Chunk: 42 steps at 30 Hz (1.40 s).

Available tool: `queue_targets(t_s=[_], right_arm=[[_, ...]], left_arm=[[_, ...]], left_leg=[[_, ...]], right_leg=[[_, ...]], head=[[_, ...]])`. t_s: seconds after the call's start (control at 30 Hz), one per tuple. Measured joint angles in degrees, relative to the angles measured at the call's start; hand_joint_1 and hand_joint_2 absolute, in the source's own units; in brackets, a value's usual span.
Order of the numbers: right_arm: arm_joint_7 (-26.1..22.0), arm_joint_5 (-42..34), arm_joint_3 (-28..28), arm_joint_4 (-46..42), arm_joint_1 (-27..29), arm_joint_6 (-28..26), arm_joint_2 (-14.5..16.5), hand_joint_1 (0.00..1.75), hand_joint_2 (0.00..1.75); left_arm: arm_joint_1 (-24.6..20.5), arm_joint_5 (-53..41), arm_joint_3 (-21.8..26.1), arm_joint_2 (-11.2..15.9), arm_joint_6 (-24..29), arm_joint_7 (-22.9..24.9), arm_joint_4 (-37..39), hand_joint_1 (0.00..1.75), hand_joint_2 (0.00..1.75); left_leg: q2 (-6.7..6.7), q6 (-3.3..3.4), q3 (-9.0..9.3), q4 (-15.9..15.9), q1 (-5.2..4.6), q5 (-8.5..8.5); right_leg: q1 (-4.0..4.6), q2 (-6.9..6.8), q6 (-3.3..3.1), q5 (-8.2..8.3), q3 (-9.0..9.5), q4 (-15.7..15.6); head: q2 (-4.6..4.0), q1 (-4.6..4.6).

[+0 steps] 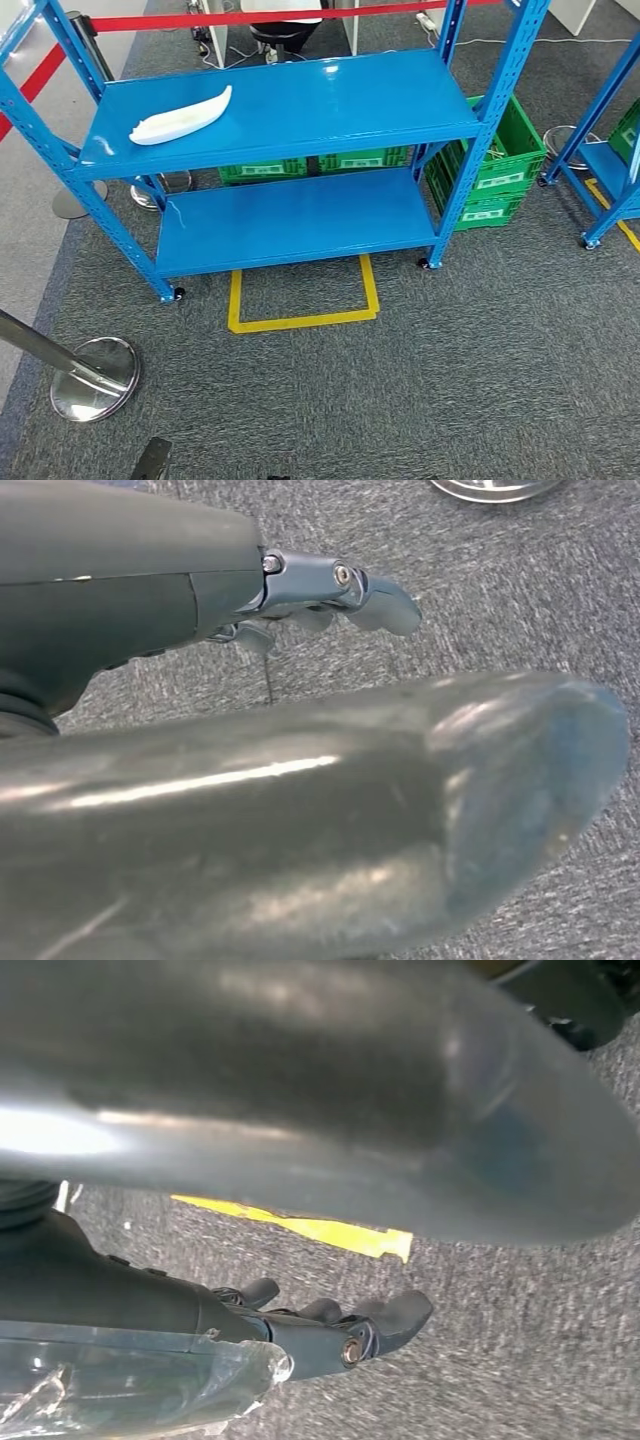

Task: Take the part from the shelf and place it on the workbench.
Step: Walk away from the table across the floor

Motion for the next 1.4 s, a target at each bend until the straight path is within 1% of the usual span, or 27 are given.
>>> queue_targets(t_s=[0.03, 0.1, 0.13, 0.17, 0.2, 0.27, 0.33, 0.4, 0.47, 0.5, 0.53, 0.6, 0.63, 0.7, 0.73, 0.8, 0.87, 0.97, 1.0, 1.03, 1.1, 1.13, 1.17, 1.23, 1.3, 1.33, 1.4], right_arm=[[0.1, 0.0, 0.0, 0.0, 0.0, 0.0, 0.0, 0.00, 0.00], [0.1, 0.1, 0.0, 0.0, 0.0, 0.0, 0.0, 0.00, 0.00], [0.1, 0.1, 0.0, 0.0, -0.1, 0.0, 0.0, 0.00, 0.00], [0.1, 0.1, 0.0, 0.0, -0.2, 0.0, 0.0, 0.00, 0.00], [0.1, 0.1, -0.1, 0.0, -0.2, -0.1, 0.0, 0.00, 0.00], [0.1, 0.1, -0.2, 0.0, -0.2, -0.2, 0.0, 0.00, 0.00], [0.1, -0.1, -0.4, 0.0, -0.1, -0.5, 0.0, 0.00, 0.00], [0.1, -0.4, -0.7, 0.0, -0.3, -0.9, 0.0, 0.00, 0.00], [0.1, -0.5, -0.9, 0.0, -0.4, -1.1, 0.1, 0.00, 0.00], [0.1, -0.5, -1.1, 0.0, -0.2, -1.2, 0.1, 0.00, 0.00], [0.1, -0.5, -1.2, 0.0, -0.1, -1.3, 0.1, 0.00, 0.00], [0.1, -0.5, -1.5, 0.0, 0.2, -1.3, 0.1, 0.00, 0.00], [0.1, -0.5, -1.5, 0.0, 0.1, -1.3, 0.1, 0.00, 0.00], [0.1, -0.3, -1.7, 0.0, 0.0, -1.3, 0.1, 0.00, 0.00], [0.2, -0.2, -1.8, 0.0, 0.1, -1.3, 0.1, 0.00, 0.00], [0.2, 0.0, -1.8, 0.0, 0.3, -1.3, 0.2, 0.00, 0.00], [0.1, 0.2, -1.9, 0.0, 0.2, -1.3, 0.2, 0.00, 0.00], [0.0, 0.4, -1.9, 0.0, -0.1, -1.3, 0.2, 0.00, 0.00], [0.0, 0.4, -1.9, 0.0, -0.1, -1.3, 0.2, 0.00, 0.00], [0.0, 0.4, -1.9, 0.0, 0.0, -1.3, 0.2, 0.00, 0.00], [0.0, 0.4, -1.9, 0.0, 0.0, -1.3, 0.2, 0.00, 0.00], [0.0, 0.5, -1.9, 0.0, 0.0, -1.3, 0.2, 0.00, 0.00], [0.0, 0.5, -1.9, 0.0, 0.0, -1.3, 0.2, 0.00, 0.00], [0.0, 0.6, -1.9, 0.0, 0.1, -1.3, 0.3, 0.00, 0.00], [-0.1, 0.8, -1.9, 0.0, 0.1, -1.3, 0.3, 0.00, 0.00], [-0.1, 0.8, -1.9, 0.0, 0.1, -1.3, 0.3, 0.00, 0.00], [-0.2, 0.8, -1.9, 0.0, -0.1, -1.3, 0.3, 0.00, 0.00]], left_arm=[[0.1, 0.0, 0.0, 0.0, 0.0, 0.0, 0.0, 0.00, 0.00], [0.1, 0.0, 0.0, 0.0, 0.0, 0.0, 0.0, 0.00, 0.00], [0.1, 0.0, 0.0, 0.0, 0.0, 0.1, 0.0, 0.00, 0.00], [0.1, 0.0, 0.0, 0.0, 0.0, 0.1, 0.0, 0.00, 0.00], [0.1, 0.0, 0.0, 0.0, -0.1, 0.1, 0.0, 0.00, 0.00], [0.1, 0.1, 0.0, 0.0, -0.1, 0.3, 0.0, 0.00, 0.00], [0.1, 0.7, 0.2, -0.1, -0.1, 1.0, 0.0, 0.00, 0.00], [0.3, 1.5, 0.6, -0.2, 0.0, 1.8, 0.0, 0.00, 0.00], [0.5, 1.7, 1.0, -0.4, 0.0, 1.9, 0.0, 0.00, 0.00], [0.6, 1.8, 1.1, -0.5, 0.0, 1.9, 0.0, 0.00, 0.00], [0.7, 1.9, 1.2, -0.6, 0.0, 1.9, 0.0, 0.00, 0.00], [0.7, 1.9, 1.2, -0.8, 0.0, 1.9, 0.0, 0.00, 0.00], [0.7, 1.9, 1.3, -0.8, 0.0, 1.9, 0.0, 0.00, 0.00], [0.5, 2.0, 1.4, -0.9, 0.0, 2.0, 0.0, 0.00, 0.00], [0.5, 2.0, 1.5, -0.9, 0.0, 2.0, 0.0, 0.00, 0.00], [0.4, 2.0, 1.6, -0.9, 0.0, 2.0, 0.0, 0.00, 0.00], [0.3, 2.0, 1.6, -0.9, 0.0, 2.0, 0.0, 0.00, 0.00], [0.4, 2.0, 1.7, -0.9, 0.0, 2.0, 0.0, 0.00, 0.00], [0.6, 2.0, 1.7, -0.8, 0.0, 2.0, 0.0, 0.00, 0.00], [0.7, 2.1, 1.8, -0.8, 0.0, 2.0, 0.0, 0.00, 0.00], [0.8, 2.1, 1.9, -0.8, 0.0, 2.0, 0.0, 0.00, 0.00], [0.8, 2.1, 2.0, -0.8, 0.0, 2.0, 0.0, 0.00, 0.00], [0.7, 2.1, 2.0, -0.8, 0.0, 2.0, 0.0, 0.00, 0.00], [0.4, 2.1, 2.1, -0.8, 0.0, 2.0, 0.0, 0.00, 0.00], [0.4, 2.1, 2.1, -0.9, 0.0, 2.0, 0.0, 0.00, 0.00], [0.5, 2.1, 2.1, -0.9, 0.0, 2.0, 0.0, 0.00, 0.00], [0.4, 2.1, 2.3, -0.9, 0.0, 2.0, 0.0, 0.00, 0.00]], left_leg=[[-0.01, -0.04, -0.13, -0.8, 0.07, 1.62], [-0.84, -0.12, 2.22, -7.2, 0.34, 6.68], [-1.67, -0.07, 3.89, -10.8, 0.53, 8.23], [-2.39, 0.09, 5.23, -13.5, 0.66, 8.83], [-2.86, 0.37, 6.01, -15.0, 0.72, 8.58], [-2.23, 1.26, 6.67, -15.8, 0.68, 7.61], [-1.32, 2.17, 7.42, -16.0, 0.77, 7.17], [-0.28, 2.85, 8.32, -16.2, 0.70, 6.56], [0.81, 3.15, 9.11, -16.2, 0.44, 5.80], [1.26, 3.18, 9.63, -16.2, 0.33, 5.36], [1.66, 3.15, 10.26, -16.2, 0.27, 4.89], [2.36, 2.93, 11.75, -16.2, 0.23, 3.84], [2.67, 2.69, 12.41, -16.2, 0.17, 3.33], [3.15, 2.03, 13.07, -16.2, 0.00, 2.58], [3.34, 1.68, 13.29, -16.2, -0.09, 2.48], [3.34, 1.15, 13.57, -15.9, -0.10, 2.46], [2.52, 0.68, 11.97, -12.7, -0.02, 1.90], [1.35, 0.09, 5.23, -3.0, 0.02, -1.61], [1.21, 0.03, 3.40, -1.2, 0.01, -2.11], [1.14, 0.06, 2.47, -1.1, 0.01, -1.36], [1.51, 0.38, 3.28, -6.0, -0.04, 3.57], [2.43, 0.62, 4.30, -9.3, -0.20, 6.03], [3.43, 0.91, 5.25, -12.2, -0.41, 7.05], [4.58, 1.50, 6.13, -15.2, -0.68, 7.16], [3.47, 2.09, 6.66, -15.8, -0.39, 7.20], [2.84, 2.40, 7.04, -15.9, -0.20, 7.23], [1.69, 2.94, 7.76, -16.0, 0.01, 7.02]], right_leg=[[-0.07, 0.46, 0.11, -0.31, 0.42, 0.0], [-0.27, 1.59, 0.53, -1.07, 1.30, 0.0], [-0.28, 2.20, 0.87, -1.50, 1.56, 0.0], [-0.27, 2.79, 1.23, -1.84, 1.67, 0.0], [-0.27, 3.27, 1.66, -1.95, 1.85, -0.1], [-0.29, 3.76, 2.41, -1.96, 2.29, -0.4], [-0.15, 2.19, 2.96, -2.66, 1.83, 0.9], [-0.01, -0.25, 3.30, -4.91, -1.35, 6.6], [-0.02, -1.31, 3.44, -7.13, -6.16, 13.9], [0.00, -1.46, 3.43, -7.05, -7.81, 15.7], [0.04, -1.54, 3.34, -5.78, -8.43, 15.4], [0.23, -2.13, 2.88, -0.57, -6.82, 9.3], [0.44, -2.68, 2.65, 1.16, -5.69, 5.8], [0.82, -3.45, 2.01, 2.34, -4.24, 1.7], [0.97, -3.49, 1.65, 1.85, -4.11, 1.3], [0.84, -3.12, 0.89, 2.20, -3.53, 0.9], [0.59, -2.88, 0.30, 2.03, -2.69, 0.5], [0.50, -2.87, -0.26, 1.29, -1.87, 0.2], [0.50, -2.94, -0.30, 0.92, -1.50, 0.2], [0.50, -3.07, -0.28, 0.52, -1.01, 0.2], [0.50, -3.53, -0.11, -0.33, 0.21, 0.2], [0.54, -3.86, 0.08, -0.78, 0.83, 0.2], [0.67, -4.21, 0.37, -1.22, 1.31, 0.2], [1.03, -5.15, 1.11, -1.83, 2.05, 0.1], [1.16, -5.70, 1.79, -2.23, 2.82, 0.2], [1.06, -5.26, 2.10, -2.61, 3.00, 0.9], [0.76, -3.74, 2.68, -4.98, 0.99, 5.0]], head=[[0.00, 0.01], [0.00, -0.02], [0.00, -0.05], [0.01, -0.10], [0.01, -0.15], [0.01, -0.18], [0.01, 0.04], [0.01, 0.34], [0.01, 0.43], [0.01, 0.43], [0.00, 0.44], [0.00, 0.45], [0.00, 0.43], [0.01, 0.35], [0.01, 0.27], [0.00, 0.11], [0.01, -0.09], [0.00, -0.33], [0.00, -0.37], [0.00, -0.37], [0.00, -0.38], [0.00, -0.36], [0.00, -0.44], [0.01, -0.52], [0.01, -0.46], [0.01, -0.37], [0.01, -0.21]])
